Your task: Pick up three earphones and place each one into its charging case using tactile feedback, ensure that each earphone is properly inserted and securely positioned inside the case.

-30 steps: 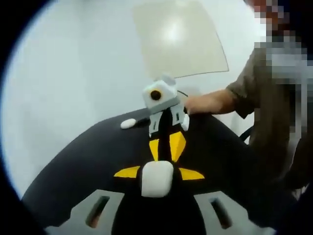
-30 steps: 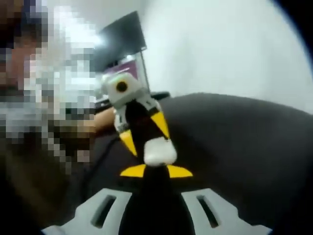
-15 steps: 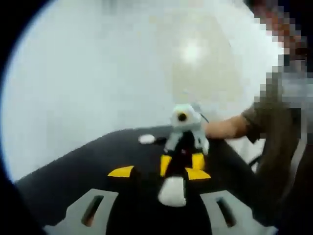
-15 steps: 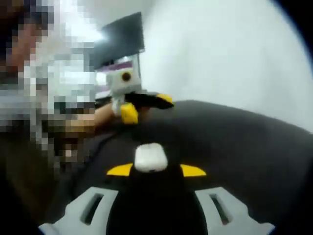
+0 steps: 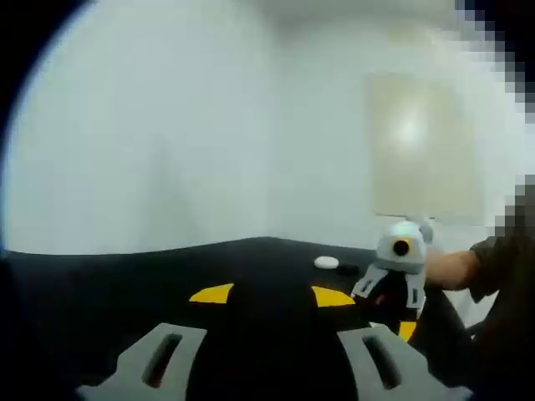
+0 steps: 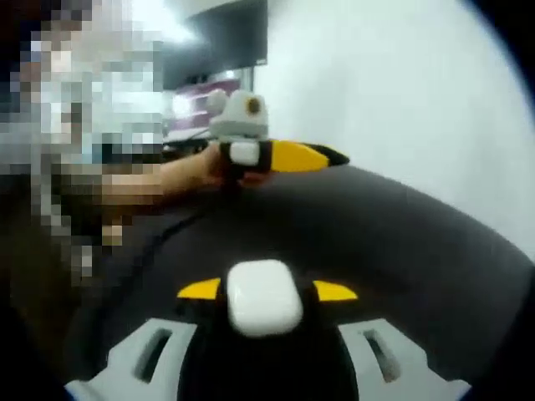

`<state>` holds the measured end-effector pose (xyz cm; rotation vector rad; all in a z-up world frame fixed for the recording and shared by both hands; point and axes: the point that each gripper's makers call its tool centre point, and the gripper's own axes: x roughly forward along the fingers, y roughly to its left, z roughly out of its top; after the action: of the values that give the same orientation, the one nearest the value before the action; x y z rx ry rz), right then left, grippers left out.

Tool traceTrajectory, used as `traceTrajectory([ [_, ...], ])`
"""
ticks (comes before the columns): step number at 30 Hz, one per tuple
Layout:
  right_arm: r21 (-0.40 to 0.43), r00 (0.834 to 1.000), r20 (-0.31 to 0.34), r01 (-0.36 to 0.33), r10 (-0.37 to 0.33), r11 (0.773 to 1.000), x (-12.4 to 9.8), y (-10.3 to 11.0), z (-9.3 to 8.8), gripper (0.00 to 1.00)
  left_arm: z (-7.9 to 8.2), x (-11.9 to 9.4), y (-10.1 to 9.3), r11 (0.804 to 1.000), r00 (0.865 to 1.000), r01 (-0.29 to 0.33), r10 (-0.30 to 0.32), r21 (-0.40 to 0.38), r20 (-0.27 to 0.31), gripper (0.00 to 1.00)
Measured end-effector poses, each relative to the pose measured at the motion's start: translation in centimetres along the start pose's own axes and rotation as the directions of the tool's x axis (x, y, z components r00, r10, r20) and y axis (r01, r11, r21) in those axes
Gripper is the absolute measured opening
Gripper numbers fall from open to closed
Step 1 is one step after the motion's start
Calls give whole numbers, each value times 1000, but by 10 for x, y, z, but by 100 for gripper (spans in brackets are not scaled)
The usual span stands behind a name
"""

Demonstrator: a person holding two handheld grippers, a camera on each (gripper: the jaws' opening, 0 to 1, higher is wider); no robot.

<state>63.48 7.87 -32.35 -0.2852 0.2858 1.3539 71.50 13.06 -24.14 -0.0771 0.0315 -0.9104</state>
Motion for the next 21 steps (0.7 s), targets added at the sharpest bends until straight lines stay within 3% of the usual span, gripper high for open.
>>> traceTrajectory([
  [7,-92,994,-20,106,-109,990,-22,-6,-4,36,-4,3,-2,1000,1000,-5,5,20,-9,31],
  [10,-142,979,-28,195,-201,971,-43,-11,-10,36,-8,5,-1,1000,1000,-14,15,25,-21,31],
  [12,-129,968,-29,245,-251,961,-60,-17,-16,36,-10,5,-1,999,999,-17,18,31,-28,31],
  [18,-29,912,-20,410,-410,912,-110,-48,-34,36,-18,7,-7,997,997,-27,32,77,-65,30],
  [21,65,864,-27,503,-502,862,-133,-70,-41,36,-18,6,-8,995,997,-36,42,89,-65,29],
])
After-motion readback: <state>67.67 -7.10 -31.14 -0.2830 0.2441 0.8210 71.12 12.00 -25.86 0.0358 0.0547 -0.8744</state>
